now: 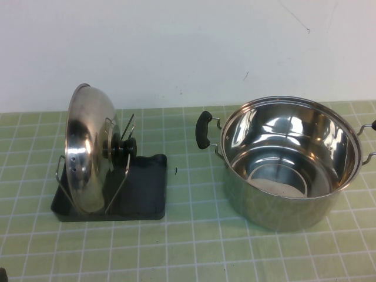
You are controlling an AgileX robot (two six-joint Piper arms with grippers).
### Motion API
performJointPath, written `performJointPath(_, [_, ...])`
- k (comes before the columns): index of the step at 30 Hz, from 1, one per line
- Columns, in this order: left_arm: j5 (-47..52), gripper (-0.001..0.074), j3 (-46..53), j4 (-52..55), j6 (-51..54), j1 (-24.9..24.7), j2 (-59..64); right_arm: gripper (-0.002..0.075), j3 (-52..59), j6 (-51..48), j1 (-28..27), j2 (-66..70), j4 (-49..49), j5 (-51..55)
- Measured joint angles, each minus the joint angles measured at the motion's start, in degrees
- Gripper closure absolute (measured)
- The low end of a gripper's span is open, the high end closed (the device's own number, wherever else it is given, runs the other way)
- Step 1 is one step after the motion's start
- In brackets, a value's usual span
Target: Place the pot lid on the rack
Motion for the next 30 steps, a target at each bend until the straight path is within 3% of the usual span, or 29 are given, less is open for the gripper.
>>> performJointPath(16, [0.00, 0.0736, 0.00, 0.00, 0.00, 0.00, 0.00, 0.0727, 0.00, 0.00, 0.00, 0.00, -0.13, 0.23])
performJointPath(19, [-0.68, 0.0736, 0.44, 4.15, -0.16, 0.00, 0.00, 0.0727, 0.00, 0.00, 0.00, 0.00, -0.13, 0.23])
performJointPath(25, [-8.35, 0.0736, 6.66, 17.23, -10.32, 0.00, 0.00, 0.0727, 0.00, 0.00, 0.00, 0.00, -0.17, 0.23])
performJointPath(30, [-15.42, 0.0736, 13.79, 21.04, -18.09, 0.00, -0.78, 0.0727, 0.00, 0.00, 0.00, 0.00, -0.17, 0.33])
